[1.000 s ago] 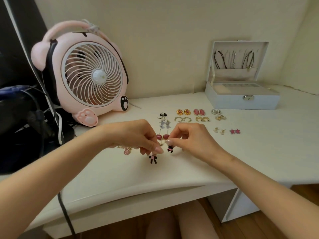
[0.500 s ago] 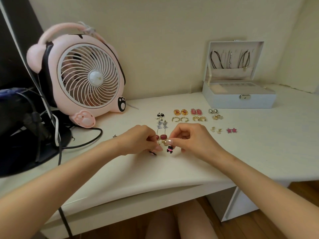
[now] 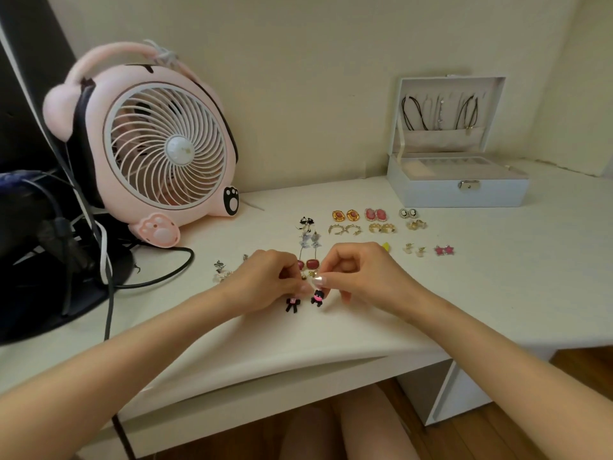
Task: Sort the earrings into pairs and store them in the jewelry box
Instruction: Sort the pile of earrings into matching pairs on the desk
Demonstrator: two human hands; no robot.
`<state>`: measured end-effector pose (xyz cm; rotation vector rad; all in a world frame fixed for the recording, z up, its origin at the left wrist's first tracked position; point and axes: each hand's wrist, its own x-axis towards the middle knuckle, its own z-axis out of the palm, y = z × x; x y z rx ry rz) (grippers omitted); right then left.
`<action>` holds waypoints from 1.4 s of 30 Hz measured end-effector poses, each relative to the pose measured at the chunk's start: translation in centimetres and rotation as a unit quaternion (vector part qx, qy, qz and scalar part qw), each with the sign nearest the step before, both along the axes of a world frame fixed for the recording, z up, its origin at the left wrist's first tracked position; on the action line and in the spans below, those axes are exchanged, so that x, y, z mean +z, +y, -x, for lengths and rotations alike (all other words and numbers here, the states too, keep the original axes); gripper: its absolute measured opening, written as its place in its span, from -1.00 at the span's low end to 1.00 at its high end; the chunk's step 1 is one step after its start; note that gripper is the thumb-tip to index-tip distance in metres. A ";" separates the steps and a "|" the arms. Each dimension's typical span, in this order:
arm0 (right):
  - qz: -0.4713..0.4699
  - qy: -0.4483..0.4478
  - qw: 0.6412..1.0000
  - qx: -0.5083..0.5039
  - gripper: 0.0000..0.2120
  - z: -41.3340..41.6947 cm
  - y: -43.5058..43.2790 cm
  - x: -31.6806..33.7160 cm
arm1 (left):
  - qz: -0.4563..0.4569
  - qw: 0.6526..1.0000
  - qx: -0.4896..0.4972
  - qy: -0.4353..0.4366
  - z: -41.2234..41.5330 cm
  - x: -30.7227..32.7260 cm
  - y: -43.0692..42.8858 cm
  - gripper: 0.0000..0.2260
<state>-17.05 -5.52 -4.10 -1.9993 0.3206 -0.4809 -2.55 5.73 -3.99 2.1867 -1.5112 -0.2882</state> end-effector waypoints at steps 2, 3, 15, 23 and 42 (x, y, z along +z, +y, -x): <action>-0.017 0.012 0.999 0.027 -0.93 0.0 0.1 0.2 | 0.008 1.000 -0.004 -0.004 -0.1 -0.1 0.0 -0.83; -0.019 0.020 0.999 0.038 -0.92 -0.1 0.2 0.2 | 0.008 1.000 -0.007 -0.011 -0.1 -0.2 0.0 -0.84; 0.168 0.044 0.984 -0.042 -0.91 -1.5 0.2 -1.5 | 0.021 0.997 -0.059 0.042 -0.8 0.2 1.6 -0.92; 0.173 0.037 0.982 -0.065 -0.96 -2.0 0.0 -2.0 | 0.060 0.997 -0.045 0.034 -0.6 -0.7 1.0 -0.92; 0.359 0.146 0.921 0.029 -0.83 -12.7 0.8 1.7 | -0.018 0.982 0.142 -0.121 -9.8 1.7 4.3 -0.90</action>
